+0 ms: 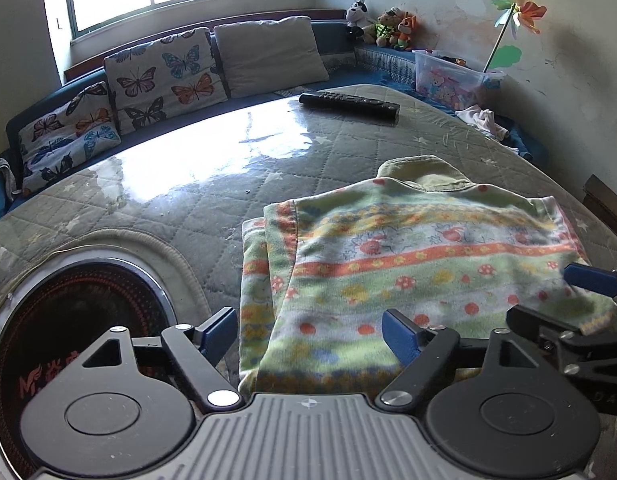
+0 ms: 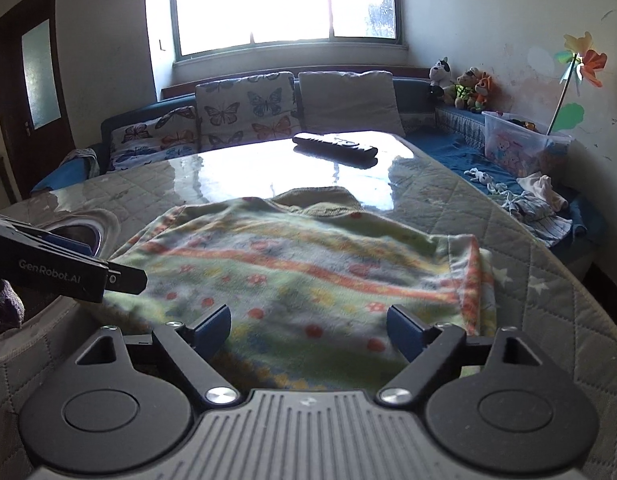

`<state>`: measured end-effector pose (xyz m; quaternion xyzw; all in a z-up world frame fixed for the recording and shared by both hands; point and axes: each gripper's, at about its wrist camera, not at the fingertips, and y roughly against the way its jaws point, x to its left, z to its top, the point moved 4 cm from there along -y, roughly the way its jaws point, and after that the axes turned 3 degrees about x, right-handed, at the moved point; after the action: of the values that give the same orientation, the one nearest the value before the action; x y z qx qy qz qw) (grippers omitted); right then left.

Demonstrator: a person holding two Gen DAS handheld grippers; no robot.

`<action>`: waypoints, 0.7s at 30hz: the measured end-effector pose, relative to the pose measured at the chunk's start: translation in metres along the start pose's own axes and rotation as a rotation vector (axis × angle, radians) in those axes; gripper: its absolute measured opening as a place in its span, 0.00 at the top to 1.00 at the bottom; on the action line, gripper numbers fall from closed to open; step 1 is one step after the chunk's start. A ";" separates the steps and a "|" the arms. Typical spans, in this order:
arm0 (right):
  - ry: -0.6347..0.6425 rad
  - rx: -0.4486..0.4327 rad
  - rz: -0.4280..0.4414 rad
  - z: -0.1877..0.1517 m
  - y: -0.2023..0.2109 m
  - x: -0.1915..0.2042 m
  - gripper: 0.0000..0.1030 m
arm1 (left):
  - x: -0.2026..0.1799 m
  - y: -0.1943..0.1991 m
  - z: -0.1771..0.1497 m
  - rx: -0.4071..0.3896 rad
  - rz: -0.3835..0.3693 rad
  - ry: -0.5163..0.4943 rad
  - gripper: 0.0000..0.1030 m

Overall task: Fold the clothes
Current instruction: 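Open both grippers to release the folded shirt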

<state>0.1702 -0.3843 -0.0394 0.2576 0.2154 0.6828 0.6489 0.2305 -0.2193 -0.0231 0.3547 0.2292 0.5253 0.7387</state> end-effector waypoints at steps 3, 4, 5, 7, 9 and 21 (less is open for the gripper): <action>0.015 0.006 -0.016 -0.005 0.001 0.003 0.10 | -0.002 0.005 -0.003 -0.009 0.013 -0.013 0.16; 0.019 0.006 -0.021 -0.007 0.002 0.003 0.10 | -0.002 0.006 -0.005 -0.014 0.014 -0.014 0.15; 0.023 0.005 -0.026 -0.008 0.004 0.004 0.10 | -0.002 0.008 -0.006 -0.019 0.015 -0.014 0.14; 0.023 0.005 -0.030 -0.009 0.006 0.004 0.09 | -0.002 0.012 -0.008 -0.029 0.018 -0.015 0.12; 0.018 0.007 -0.036 -0.010 0.008 0.004 0.08 | -0.003 0.015 -0.009 -0.040 0.024 -0.016 0.09; -0.032 0.001 -0.065 -0.019 0.019 0.004 0.00 | 0.004 0.031 -0.020 -0.085 0.128 0.001 0.00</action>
<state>0.1429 -0.3812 -0.0417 0.2618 0.2137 0.6568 0.6741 0.1986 -0.2035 -0.0118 0.3367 0.1839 0.5811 0.7177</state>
